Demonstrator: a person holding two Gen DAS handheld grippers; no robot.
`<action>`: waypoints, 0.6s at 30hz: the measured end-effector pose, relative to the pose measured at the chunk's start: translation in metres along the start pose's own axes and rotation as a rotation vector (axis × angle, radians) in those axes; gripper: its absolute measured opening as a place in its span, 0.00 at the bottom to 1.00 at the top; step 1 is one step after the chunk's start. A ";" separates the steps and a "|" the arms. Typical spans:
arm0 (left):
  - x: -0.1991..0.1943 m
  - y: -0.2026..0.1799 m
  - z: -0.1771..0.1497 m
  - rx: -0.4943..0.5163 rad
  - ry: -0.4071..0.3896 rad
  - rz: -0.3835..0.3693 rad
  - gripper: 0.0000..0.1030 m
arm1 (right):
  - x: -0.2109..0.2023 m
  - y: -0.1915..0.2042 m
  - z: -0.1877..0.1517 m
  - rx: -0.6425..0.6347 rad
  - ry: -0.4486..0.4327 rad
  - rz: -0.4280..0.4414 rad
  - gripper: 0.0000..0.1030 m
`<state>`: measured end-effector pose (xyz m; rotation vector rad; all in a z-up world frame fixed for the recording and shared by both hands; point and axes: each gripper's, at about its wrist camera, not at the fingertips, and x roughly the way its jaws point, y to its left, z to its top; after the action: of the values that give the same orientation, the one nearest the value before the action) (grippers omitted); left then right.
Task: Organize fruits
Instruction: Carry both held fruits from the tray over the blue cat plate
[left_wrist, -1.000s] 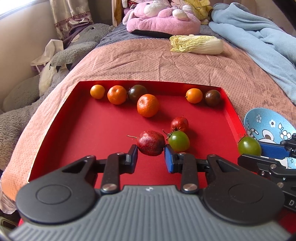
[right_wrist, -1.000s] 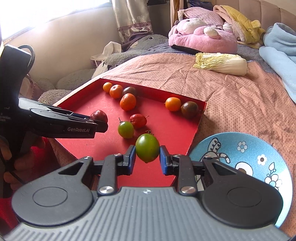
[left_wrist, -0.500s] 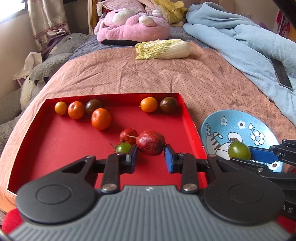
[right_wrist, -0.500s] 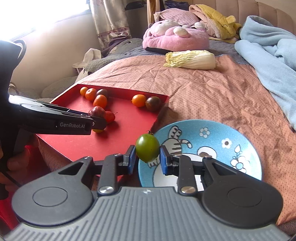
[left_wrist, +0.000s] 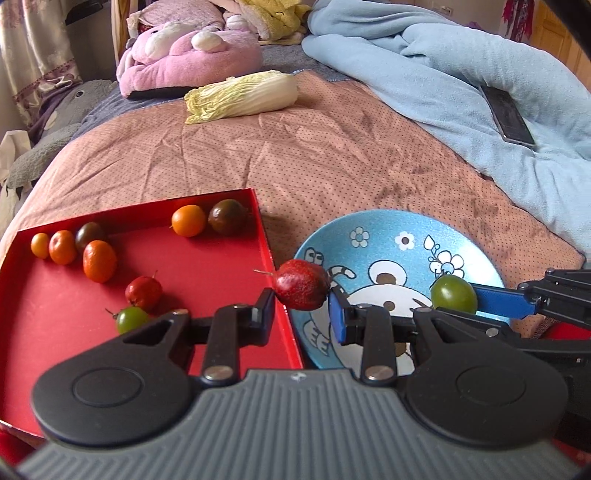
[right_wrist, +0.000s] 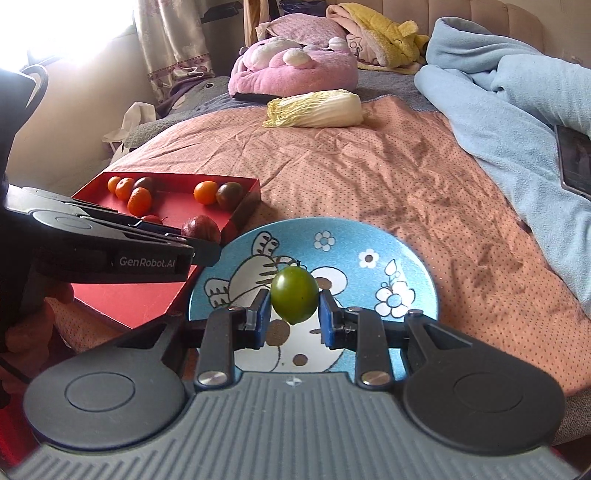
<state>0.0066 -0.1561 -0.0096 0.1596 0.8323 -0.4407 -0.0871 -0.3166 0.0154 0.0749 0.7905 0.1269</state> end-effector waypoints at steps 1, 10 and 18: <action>0.002 -0.003 0.001 0.007 0.003 -0.004 0.33 | -0.001 -0.003 -0.001 0.003 -0.001 -0.007 0.31; 0.024 -0.028 0.003 0.061 0.031 -0.024 0.33 | -0.009 -0.025 -0.005 0.032 -0.004 -0.055 0.31; 0.039 -0.040 0.001 0.080 0.054 -0.023 0.34 | 0.004 -0.028 -0.002 0.027 0.005 -0.047 0.31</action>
<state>0.0125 -0.2051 -0.0371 0.2369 0.8704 -0.4937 -0.0836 -0.3441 0.0082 0.0814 0.7987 0.0722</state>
